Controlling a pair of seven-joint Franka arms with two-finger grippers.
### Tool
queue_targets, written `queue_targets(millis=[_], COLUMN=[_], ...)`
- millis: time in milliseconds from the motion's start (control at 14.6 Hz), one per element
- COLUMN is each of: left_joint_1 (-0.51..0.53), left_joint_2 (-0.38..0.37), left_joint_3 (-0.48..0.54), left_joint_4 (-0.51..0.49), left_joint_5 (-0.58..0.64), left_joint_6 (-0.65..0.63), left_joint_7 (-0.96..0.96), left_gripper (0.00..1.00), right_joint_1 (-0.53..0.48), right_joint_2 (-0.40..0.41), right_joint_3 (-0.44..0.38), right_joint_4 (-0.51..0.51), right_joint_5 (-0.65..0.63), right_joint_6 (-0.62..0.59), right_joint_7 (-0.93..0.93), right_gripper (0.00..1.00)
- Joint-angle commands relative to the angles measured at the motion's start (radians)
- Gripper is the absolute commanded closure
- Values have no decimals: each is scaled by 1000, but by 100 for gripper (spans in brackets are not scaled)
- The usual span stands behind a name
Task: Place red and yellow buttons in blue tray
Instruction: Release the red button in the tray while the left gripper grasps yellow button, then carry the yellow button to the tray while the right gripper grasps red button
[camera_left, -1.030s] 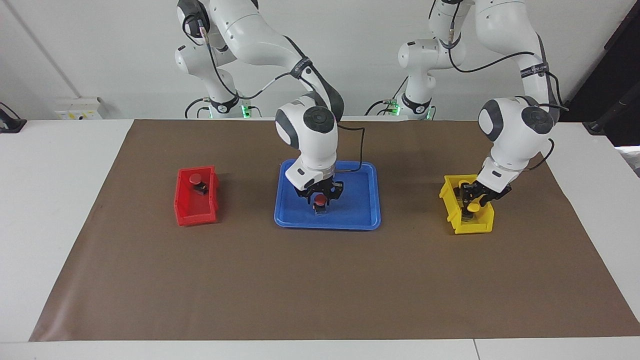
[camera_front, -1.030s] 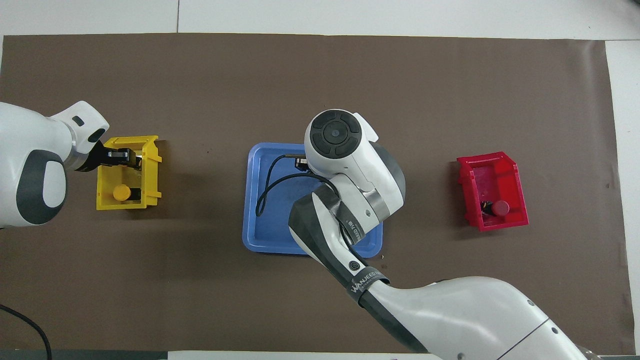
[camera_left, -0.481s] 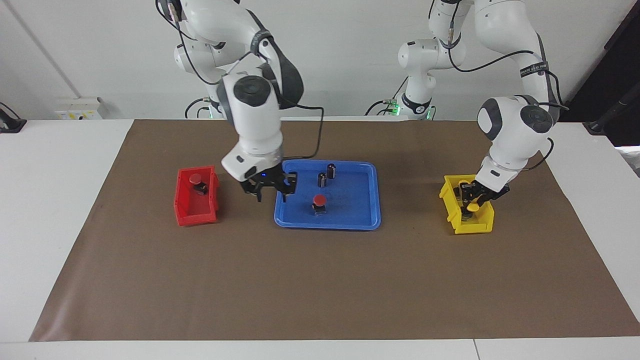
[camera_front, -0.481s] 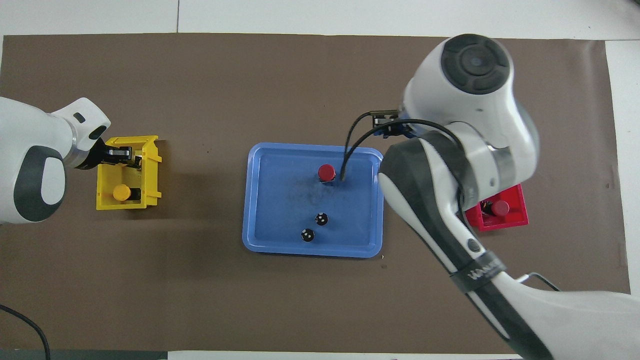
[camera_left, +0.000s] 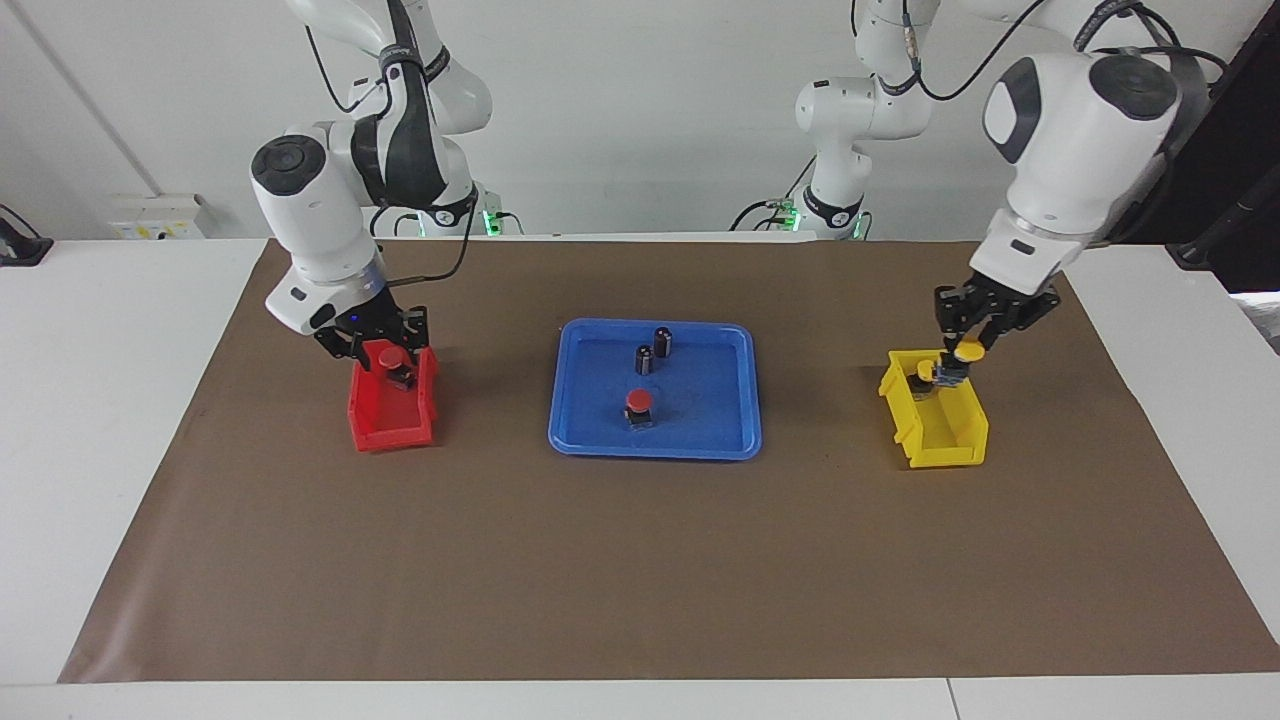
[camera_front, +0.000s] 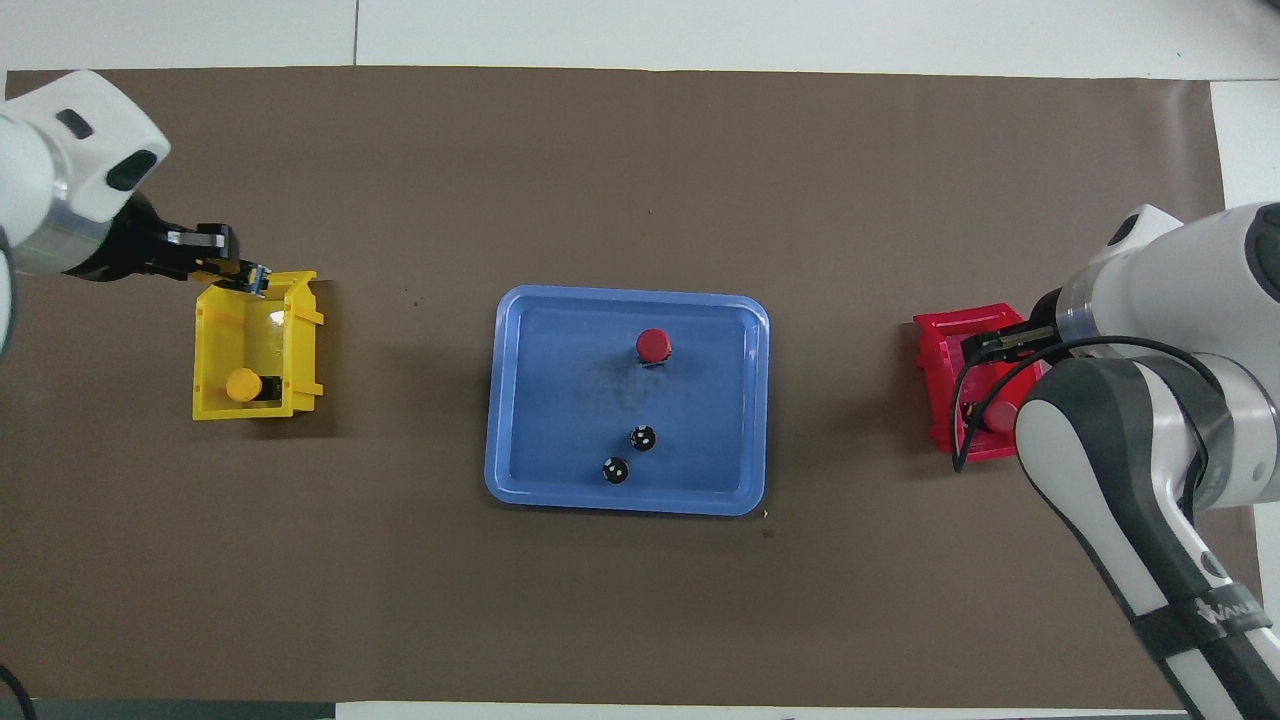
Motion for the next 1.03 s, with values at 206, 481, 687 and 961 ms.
queue_targets(millis=[206, 481, 687, 961], left_joint_1=[-197, -307, -354, -383], left_joint_2=[109, 177, 201, 243], left_joint_3=[8, 8, 8, 10], left_joint_4=[-66, -97, -97, -98], left_joint_5=[-77, -100, -100, -100], left_joint_6=[203, 317, 329, 352], left_joint_7=[-161, -249, -293, -320], left_gripper=[98, 98, 98, 98], right_joint_1=[-54, -56, -54, -56], right_joint_2=[-61, -61, -71, -81], right_joint_3=[16, 16, 16, 16], right_joint_4=[-173, -218, -235, -256], right_joint_5=[10, 11, 11, 11], right_joint_6=[128, 171, 175, 175], right_joint_7=[-81, -84, -84, -87], right_gripper=[34, 36, 38, 44])
